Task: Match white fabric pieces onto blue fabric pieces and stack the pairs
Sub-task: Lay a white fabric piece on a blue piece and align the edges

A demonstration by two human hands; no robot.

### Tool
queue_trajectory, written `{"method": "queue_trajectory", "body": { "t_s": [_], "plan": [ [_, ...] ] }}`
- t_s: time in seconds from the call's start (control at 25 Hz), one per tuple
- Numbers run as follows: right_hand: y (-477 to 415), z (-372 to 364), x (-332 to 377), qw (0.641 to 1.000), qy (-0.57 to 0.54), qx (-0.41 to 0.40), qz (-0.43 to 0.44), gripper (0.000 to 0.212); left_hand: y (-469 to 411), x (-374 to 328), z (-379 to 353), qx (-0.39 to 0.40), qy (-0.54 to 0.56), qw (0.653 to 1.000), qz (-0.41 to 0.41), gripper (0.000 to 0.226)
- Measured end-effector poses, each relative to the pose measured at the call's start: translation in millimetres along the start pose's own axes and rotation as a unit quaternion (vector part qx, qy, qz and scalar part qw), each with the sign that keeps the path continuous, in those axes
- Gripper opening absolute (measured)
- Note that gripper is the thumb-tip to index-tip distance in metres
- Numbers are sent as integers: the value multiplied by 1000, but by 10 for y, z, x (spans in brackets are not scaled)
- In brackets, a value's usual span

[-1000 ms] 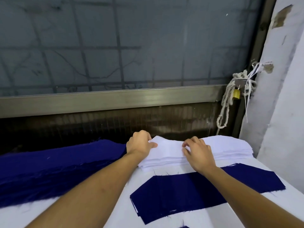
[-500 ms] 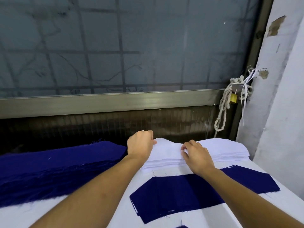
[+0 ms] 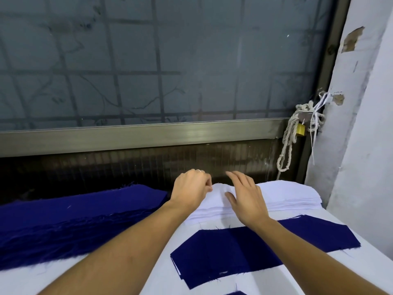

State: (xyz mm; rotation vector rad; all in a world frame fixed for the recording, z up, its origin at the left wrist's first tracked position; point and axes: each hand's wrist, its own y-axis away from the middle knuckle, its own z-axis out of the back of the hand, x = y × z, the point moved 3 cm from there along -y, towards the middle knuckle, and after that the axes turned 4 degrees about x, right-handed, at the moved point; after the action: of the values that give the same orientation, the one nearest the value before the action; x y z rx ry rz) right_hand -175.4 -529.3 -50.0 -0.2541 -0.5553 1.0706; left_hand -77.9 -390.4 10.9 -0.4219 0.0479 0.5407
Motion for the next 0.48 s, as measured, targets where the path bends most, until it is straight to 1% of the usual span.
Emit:
{"method": "queue_trajectory", "body": {
  "t_s": [0.04,0.12,0.16,0.24,0.32,0.48],
  "plan": [
    [-17,27,69,1000,-20,0,19,48,25,-34,19,6,8,1000,-15,13],
    [-47,90,172,999,-33,-4,41,30,76,-72,85,8,42,998,-37,10],
    [-55,133,199,999,-34,-8,39,23,101,-75,132,5,63,997,-42,8],
    [-55,257,212,999,-40,-7,21,15,153,-41,258,-6,103,994,-34,7],
    [-18,419,206,999,-53,6,8,13,216,41,421,-28,143,989,-4,9],
    [145,796,173,991,-126,32,-17,30,424,263,817,-71,217,972,61,15]
  ]
}}
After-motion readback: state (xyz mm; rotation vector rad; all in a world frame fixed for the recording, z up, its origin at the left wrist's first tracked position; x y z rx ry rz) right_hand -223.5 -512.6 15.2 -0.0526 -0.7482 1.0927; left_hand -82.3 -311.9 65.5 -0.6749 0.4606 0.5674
